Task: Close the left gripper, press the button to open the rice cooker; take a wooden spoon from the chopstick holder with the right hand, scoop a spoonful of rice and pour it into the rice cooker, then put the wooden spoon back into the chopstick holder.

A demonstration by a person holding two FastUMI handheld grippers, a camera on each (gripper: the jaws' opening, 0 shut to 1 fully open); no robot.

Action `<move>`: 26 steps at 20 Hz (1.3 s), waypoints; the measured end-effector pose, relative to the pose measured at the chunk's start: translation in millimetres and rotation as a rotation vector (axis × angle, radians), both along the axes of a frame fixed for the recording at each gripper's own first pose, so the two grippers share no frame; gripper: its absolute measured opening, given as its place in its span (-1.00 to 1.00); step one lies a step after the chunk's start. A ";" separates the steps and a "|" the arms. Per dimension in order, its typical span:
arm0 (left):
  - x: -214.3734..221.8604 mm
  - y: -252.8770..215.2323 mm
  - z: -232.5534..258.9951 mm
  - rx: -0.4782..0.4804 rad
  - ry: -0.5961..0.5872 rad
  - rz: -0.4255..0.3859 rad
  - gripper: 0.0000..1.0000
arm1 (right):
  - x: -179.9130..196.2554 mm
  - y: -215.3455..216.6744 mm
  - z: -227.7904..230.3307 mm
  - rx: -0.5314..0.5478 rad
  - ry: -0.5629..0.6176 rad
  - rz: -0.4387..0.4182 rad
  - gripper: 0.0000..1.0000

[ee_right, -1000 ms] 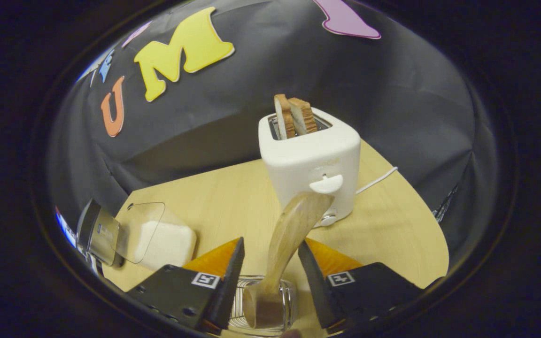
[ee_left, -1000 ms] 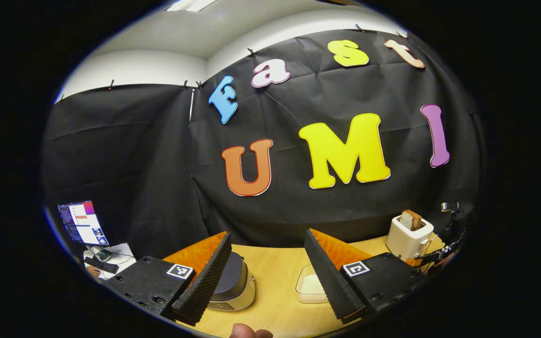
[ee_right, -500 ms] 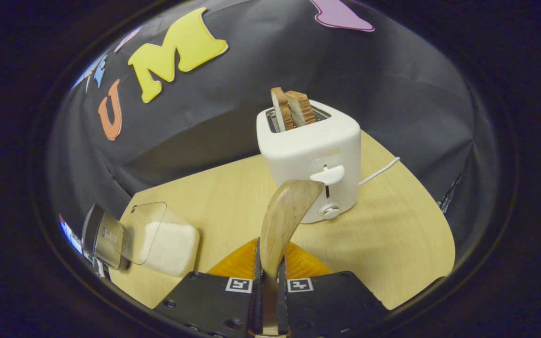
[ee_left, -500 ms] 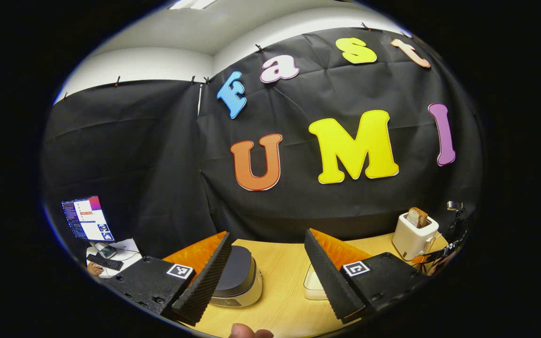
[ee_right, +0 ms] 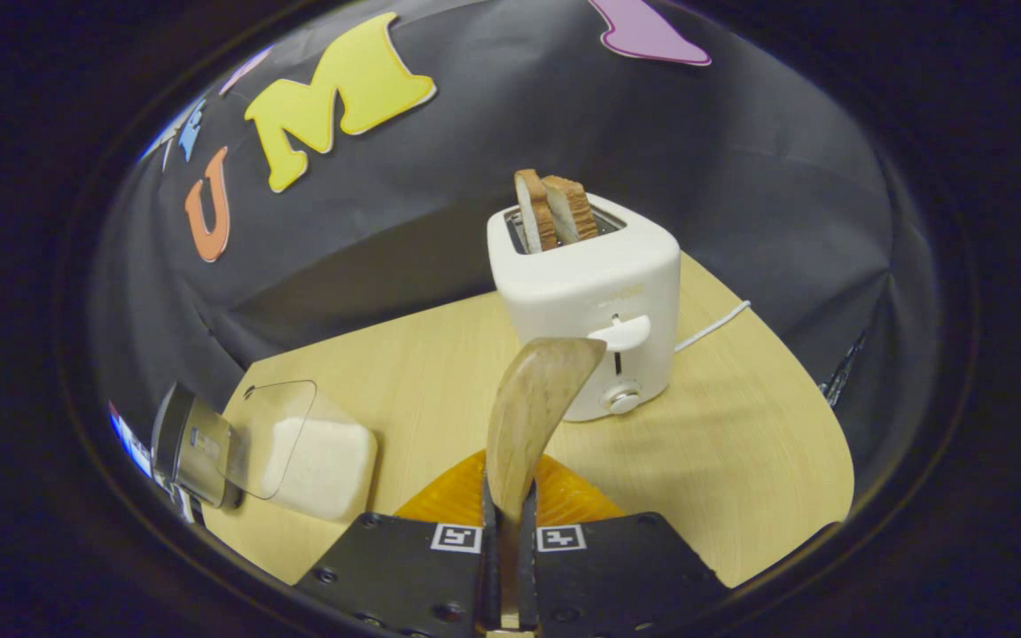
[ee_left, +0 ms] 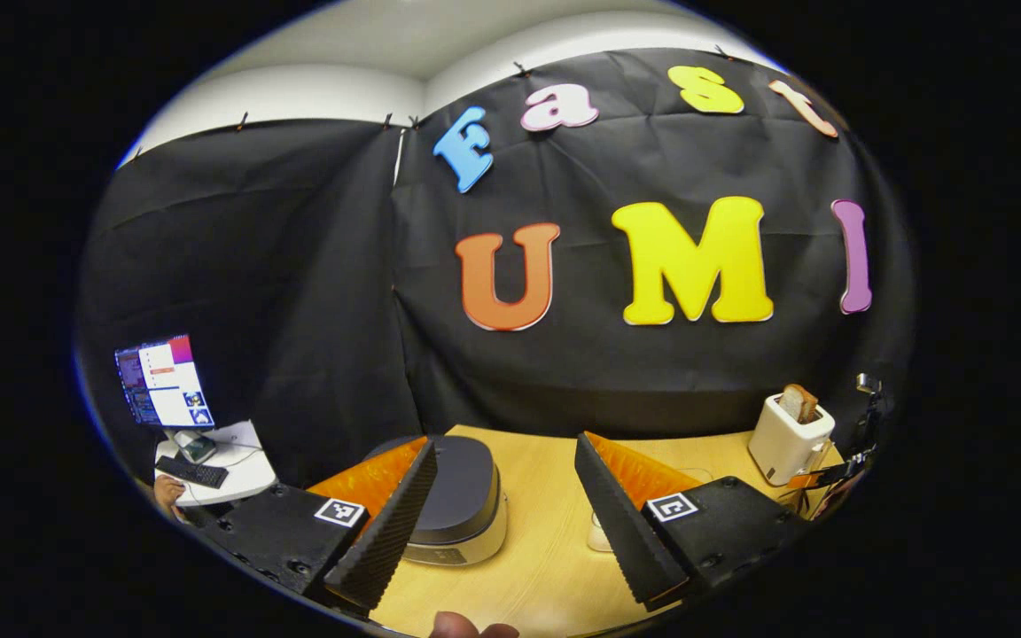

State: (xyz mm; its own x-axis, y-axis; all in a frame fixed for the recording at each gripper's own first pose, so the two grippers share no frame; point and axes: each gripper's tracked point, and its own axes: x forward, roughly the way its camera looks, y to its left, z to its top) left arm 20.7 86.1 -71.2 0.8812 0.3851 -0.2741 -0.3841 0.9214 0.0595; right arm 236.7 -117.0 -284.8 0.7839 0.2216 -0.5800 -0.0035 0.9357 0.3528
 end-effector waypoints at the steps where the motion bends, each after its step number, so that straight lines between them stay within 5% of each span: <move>1: 1.0 18.4 -12.8 -0.021 0.021 0.023 0.99 | -0.8 -0.9 -0.2 0.000 0.001 -0.003 -0.84; 6: 9.1 84.1 -95.9 -0.100 0.237 0.039 0.94 | -4.4 -1.8 2.2 -0.003 -0.002 0.000 -0.81; 11: 3.0 109.7 -150.2 -0.221 0.404 0.033 0.53 | -6.7 -4.2 3.8 -0.004 -0.006 -0.001 -0.84; 18: 16.9 133.3 -168.3 -0.245 0.471 -0.006 -0.69 | -6.8 -3.8 3.5 -0.015 -0.009 -0.003 -0.84; 22: 12.4 129.7 -173.0 -0.291 0.470 0.028 -0.91 | -6.7 -4.3 3.4 -0.013 -0.011 -0.012 -0.84; 26: 10.4 131.0 -175.2 -0.293 0.464 0.041 -0.87 | -5.4 -5.1 3.4 -0.011 -0.013 -0.029 -0.81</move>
State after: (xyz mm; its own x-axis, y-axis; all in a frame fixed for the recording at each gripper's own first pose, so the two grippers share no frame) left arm 31.1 217.1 -246.4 0.6286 0.2657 -0.7310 -0.4141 0.9099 -0.0254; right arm 231.3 -122.1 -281.4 0.7973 0.1929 -0.5719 0.0188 0.9392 0.3429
